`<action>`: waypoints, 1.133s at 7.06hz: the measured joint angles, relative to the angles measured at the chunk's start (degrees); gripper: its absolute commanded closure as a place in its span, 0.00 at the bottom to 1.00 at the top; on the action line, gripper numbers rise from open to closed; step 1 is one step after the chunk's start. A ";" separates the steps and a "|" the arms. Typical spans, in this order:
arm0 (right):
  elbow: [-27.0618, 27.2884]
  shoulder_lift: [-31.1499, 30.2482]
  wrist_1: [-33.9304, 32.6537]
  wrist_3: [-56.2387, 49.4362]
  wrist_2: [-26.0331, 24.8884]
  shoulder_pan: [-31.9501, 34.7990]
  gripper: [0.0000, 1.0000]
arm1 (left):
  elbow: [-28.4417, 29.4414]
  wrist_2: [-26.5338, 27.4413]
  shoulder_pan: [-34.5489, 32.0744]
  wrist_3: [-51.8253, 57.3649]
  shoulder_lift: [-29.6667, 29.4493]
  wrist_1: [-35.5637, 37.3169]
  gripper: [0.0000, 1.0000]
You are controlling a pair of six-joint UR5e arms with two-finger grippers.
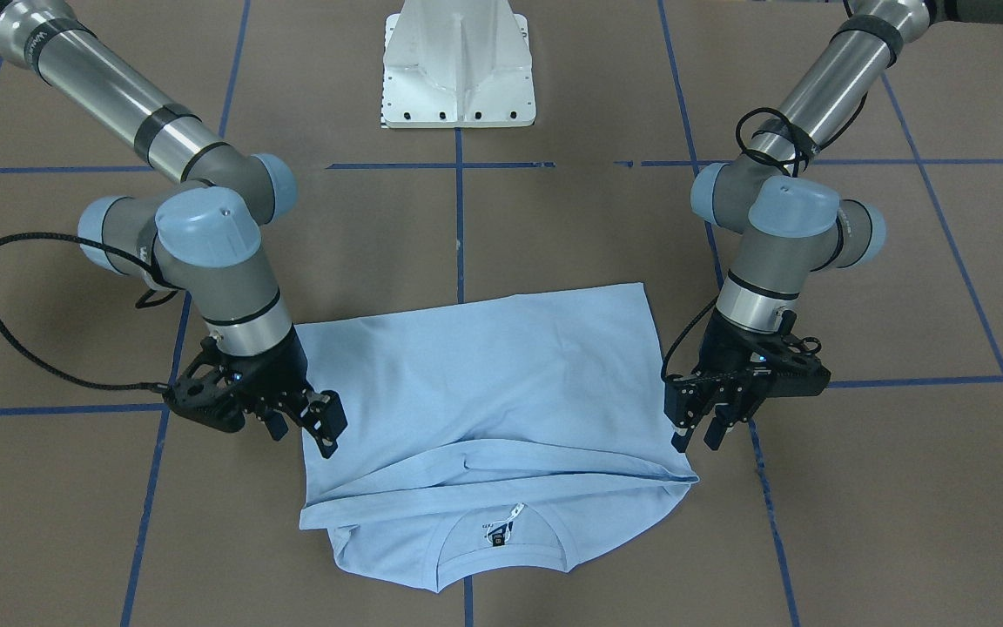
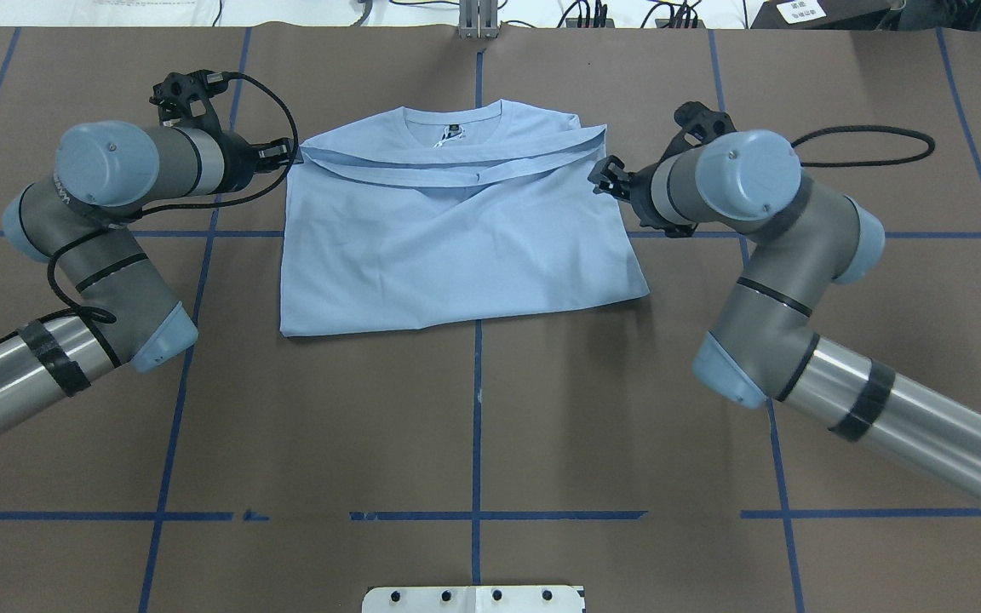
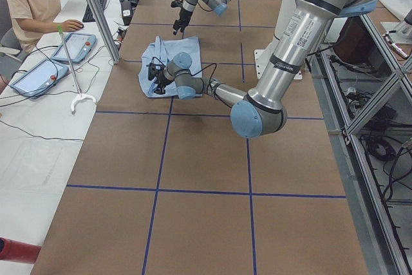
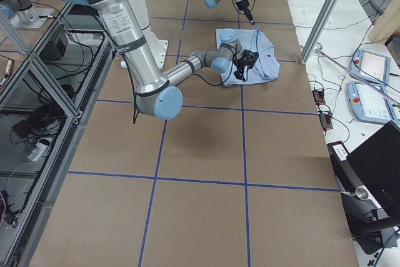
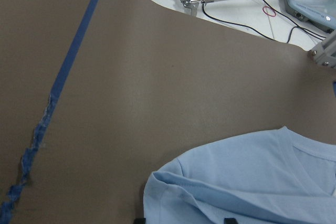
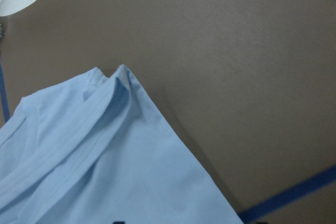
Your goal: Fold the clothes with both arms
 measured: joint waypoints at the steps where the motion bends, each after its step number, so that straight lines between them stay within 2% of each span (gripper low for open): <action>1: 4.79 -4.18 0.00 4.86 -0.37 -1.66 0.07 | -0.94 -1.34 -0.02 -0.26 0.52 0.01 0.38; 2: 6.44 -6.22 -0.06 8.42 -2.14 -3.66 0.13 | -1.89 -1.80 -0.03 -0.42 1.27 0.00 0.38; 4: 6.04 -7.80 -0.36 10.91 -6.84 -7.40 0.20 | -3.02 -1.86 0.02 -0.46 2.47 -0.04 0.38; 5: 5.52 -8.17 -0.39 11.02 -7.61 -8.16 0.79 | -3.15 -1.80 0.04 -0.47 2.65 0.00 0.38; 6: 5.18 -8.30 -0.39 11.13 -7.90 -8.76 1.00 | -3.17 -1.77 0.05 -0.45 2.76 0.01 0.38; 8: 5.26 -8.33 -0.29 11.11 -7.60 -9.10 1.00 | -3.11 -1.70 0.05 -0.37 2.86 0.02 0.38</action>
